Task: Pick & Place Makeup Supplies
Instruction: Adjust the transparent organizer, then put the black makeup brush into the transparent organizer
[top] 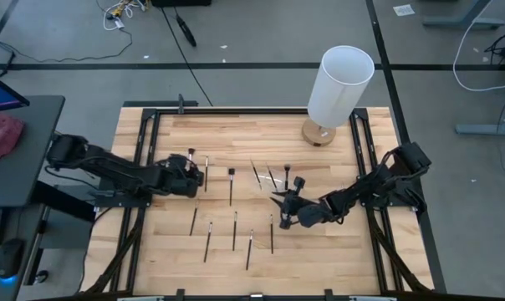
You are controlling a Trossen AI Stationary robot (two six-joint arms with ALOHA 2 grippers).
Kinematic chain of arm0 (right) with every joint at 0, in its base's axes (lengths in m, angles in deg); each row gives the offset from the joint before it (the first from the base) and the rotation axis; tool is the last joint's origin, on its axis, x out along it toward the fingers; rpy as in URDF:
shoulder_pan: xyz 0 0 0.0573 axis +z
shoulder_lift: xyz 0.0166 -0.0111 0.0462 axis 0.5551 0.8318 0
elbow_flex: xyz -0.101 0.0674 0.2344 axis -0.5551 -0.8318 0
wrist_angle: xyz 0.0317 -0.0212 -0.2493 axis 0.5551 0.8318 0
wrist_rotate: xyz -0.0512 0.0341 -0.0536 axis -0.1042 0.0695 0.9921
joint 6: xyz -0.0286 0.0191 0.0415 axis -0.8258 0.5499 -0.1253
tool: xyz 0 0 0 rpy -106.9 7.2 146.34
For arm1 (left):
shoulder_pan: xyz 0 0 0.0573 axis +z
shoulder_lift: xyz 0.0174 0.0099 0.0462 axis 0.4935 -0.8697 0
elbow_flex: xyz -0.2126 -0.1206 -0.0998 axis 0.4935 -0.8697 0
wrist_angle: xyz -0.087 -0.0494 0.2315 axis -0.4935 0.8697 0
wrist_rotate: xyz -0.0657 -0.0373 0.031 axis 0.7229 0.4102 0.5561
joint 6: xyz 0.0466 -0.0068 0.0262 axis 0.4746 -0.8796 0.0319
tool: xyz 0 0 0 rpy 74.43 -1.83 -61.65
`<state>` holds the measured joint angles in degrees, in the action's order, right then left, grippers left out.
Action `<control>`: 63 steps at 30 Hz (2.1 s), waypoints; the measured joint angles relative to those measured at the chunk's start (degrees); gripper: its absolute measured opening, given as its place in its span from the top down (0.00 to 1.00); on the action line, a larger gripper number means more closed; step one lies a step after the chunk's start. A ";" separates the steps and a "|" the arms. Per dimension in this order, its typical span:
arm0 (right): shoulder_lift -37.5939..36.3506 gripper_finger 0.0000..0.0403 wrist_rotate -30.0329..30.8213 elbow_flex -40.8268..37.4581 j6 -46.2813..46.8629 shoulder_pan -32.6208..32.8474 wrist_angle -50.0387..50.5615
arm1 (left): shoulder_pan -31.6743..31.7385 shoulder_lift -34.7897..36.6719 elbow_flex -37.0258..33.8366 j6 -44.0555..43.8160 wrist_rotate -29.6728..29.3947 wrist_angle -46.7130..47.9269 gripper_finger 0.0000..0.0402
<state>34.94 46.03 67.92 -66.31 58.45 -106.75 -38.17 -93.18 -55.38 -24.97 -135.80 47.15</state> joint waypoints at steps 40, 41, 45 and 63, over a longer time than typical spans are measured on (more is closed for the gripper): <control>-10.55 0.98 -3.46 0.07 21.24 -4.11 37.90 | -8.76 -0.39 0.00 1.53 -3.66 -5.46 0.51; -10.55 0.98 -3.43 0.07 21.20 -4.22 37.94 | -8.63 -0.39 0.00 1.55 -3.66 -5.46 0.51; -10.61 0.99 -4.65 0.07 21.80 -3.53 37.39 | -8.56 -0.39 0.00 1.55 -2.22 -4.98 0.51; -11.43 0.97 -9.92 0.07 16.06 2.84 23.55 | 2.00 -6.52 0.02 -4.07 -4.27 1.08 0.44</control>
<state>23.52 36.11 67.99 -50.24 61.29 -83.20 -36.17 -99.70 -55.36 -29.04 -140.07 48.22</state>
